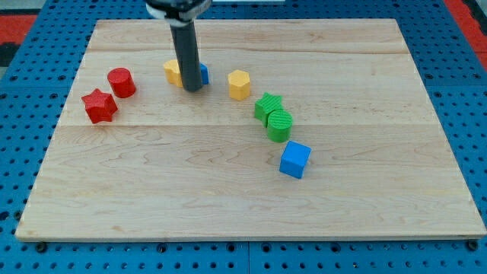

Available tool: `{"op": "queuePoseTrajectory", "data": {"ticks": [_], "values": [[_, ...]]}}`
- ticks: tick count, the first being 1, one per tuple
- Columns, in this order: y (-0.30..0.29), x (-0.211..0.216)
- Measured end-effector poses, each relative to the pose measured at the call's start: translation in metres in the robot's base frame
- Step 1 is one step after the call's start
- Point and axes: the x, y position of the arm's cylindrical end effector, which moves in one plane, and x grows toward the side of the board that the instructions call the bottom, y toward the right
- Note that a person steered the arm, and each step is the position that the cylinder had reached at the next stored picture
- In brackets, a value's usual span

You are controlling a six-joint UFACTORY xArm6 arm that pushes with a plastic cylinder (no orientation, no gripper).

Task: Move the blue triangle above the yellow hexagon

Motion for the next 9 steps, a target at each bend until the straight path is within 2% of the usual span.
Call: {"op": "queuePoseTrajectory", "data": {"ticks": [1, 2, 3, 4, 5, 6, 7, 8, 9], "values": [[0.051, -0.046], [0.135, -0.089], [0.064, -0.133], [-0.037, -0.117], [-0.006, -0.059], [0.026, -0.047], [0.005, -0.073], [0.034, -0.086], [0.09, -0.061]]}}
